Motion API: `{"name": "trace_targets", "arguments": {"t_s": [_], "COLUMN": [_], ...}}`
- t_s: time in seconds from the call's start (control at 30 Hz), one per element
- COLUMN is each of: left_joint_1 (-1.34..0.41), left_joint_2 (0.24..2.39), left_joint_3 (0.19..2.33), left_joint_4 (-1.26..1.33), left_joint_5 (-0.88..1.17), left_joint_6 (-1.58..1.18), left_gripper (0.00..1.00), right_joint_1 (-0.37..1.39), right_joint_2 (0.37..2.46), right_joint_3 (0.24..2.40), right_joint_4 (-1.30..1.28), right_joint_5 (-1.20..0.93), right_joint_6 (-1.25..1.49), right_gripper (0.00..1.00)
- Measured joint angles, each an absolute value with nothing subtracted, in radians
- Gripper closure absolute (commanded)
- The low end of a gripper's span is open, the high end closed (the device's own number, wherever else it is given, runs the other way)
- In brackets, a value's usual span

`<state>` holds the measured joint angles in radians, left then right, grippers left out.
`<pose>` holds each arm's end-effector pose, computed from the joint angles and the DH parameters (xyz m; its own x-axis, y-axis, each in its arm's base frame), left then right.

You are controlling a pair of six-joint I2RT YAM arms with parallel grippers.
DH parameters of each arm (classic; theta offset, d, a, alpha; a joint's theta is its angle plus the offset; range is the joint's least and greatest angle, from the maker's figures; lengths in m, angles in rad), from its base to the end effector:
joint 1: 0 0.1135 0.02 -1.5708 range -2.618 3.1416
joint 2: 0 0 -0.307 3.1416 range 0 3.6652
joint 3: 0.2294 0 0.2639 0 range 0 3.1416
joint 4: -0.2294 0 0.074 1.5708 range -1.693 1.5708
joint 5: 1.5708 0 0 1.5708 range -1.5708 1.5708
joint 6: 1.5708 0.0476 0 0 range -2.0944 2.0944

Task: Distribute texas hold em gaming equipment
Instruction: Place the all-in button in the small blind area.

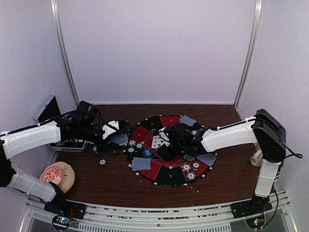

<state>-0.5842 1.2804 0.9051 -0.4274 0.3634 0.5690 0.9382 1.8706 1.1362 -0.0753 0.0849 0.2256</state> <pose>0.2205 -0.1661 0.2841 -0.1167 0.6809 -0.7230 0.9311 0.3283 0.1590 0.2548 0.3407 0.1912 -0.5893 -0.4268 -0.6860 -0.6538 0.7508 0.0944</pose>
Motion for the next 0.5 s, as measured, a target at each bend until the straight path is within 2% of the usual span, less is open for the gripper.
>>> {"name": "trace_targets", "arguments": {"t_s": [0.5], "left_joint_1": [-0.584], "left_joint_2": [1.280], "left_joint_3": [0.905], "left_joint_4": [-0.427], "left_joint_5": [0.363], "left_joint_6": [0.568], "left_gripper": [0.46], "right_joint_1": [0.982], "right_joint_2": [1.988], "right_joint_3": [1.159], "right_joint_4": [-0.033], "right_joint_5": [0.136], "right_joint_6": [0.204], "right_gripper": [0.41]}}
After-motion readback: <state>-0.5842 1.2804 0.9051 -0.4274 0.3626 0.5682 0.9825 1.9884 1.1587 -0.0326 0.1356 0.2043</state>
